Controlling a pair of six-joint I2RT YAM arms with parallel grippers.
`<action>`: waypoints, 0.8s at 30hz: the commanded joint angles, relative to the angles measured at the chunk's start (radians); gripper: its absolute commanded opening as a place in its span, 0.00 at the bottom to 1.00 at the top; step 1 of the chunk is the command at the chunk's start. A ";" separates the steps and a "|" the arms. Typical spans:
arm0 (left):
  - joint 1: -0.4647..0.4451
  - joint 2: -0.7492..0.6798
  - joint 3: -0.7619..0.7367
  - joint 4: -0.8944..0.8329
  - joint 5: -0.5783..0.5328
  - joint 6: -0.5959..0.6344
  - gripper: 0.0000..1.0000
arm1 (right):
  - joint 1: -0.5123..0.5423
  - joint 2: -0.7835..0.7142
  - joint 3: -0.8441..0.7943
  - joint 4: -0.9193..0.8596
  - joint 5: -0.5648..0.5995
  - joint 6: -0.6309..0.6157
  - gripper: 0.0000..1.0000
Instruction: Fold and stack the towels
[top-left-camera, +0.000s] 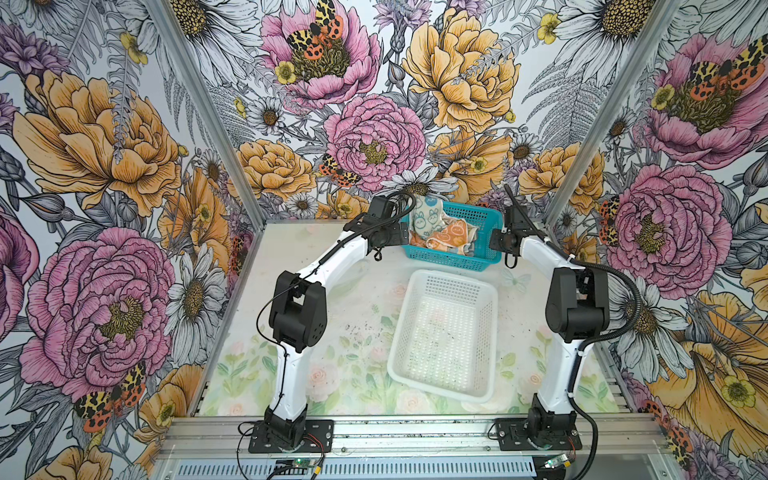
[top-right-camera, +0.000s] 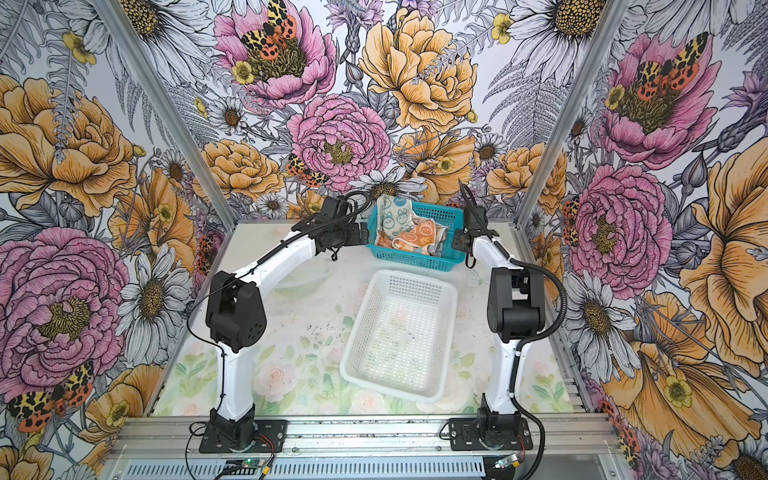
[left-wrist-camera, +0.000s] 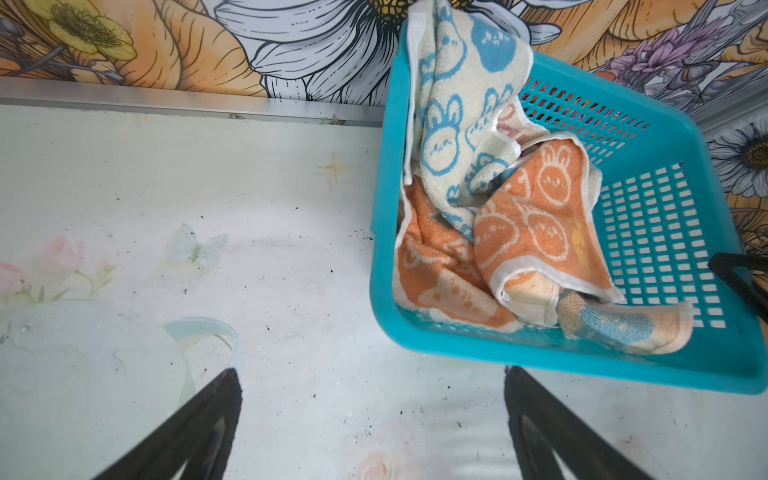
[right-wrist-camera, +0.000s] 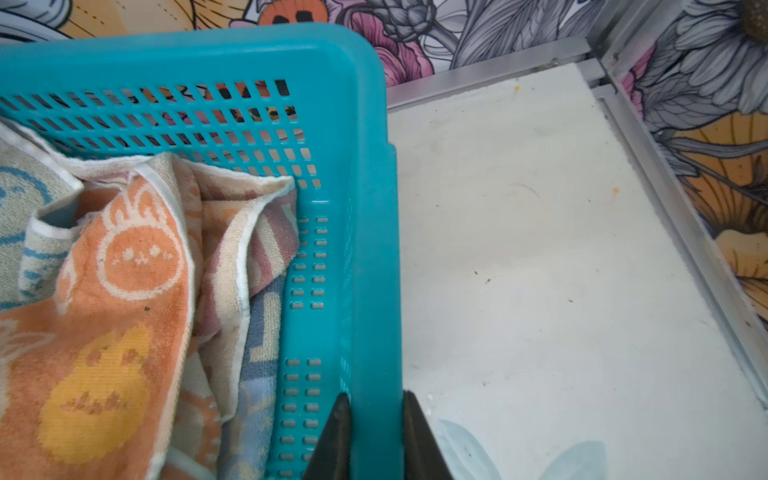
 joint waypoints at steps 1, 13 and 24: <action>-0.031 -0.045 -0.082 -0.007 -0.005 0.030 0.99 | -0.040 -0.062 -0.067 -0.043 0.128 0.060 0.00; -0.137 -0.082 -0.234 -0.054 0.040 0.103 0.99 | -0.107 -0.227 -0.242 -0.040 0.273 0.134 0.00; -0.161 -0.150 -0.284 -0.059 0.020 0.082 0.99 | -0.117 -0.276 -0.302 -0.041 0.272 0.127 0.22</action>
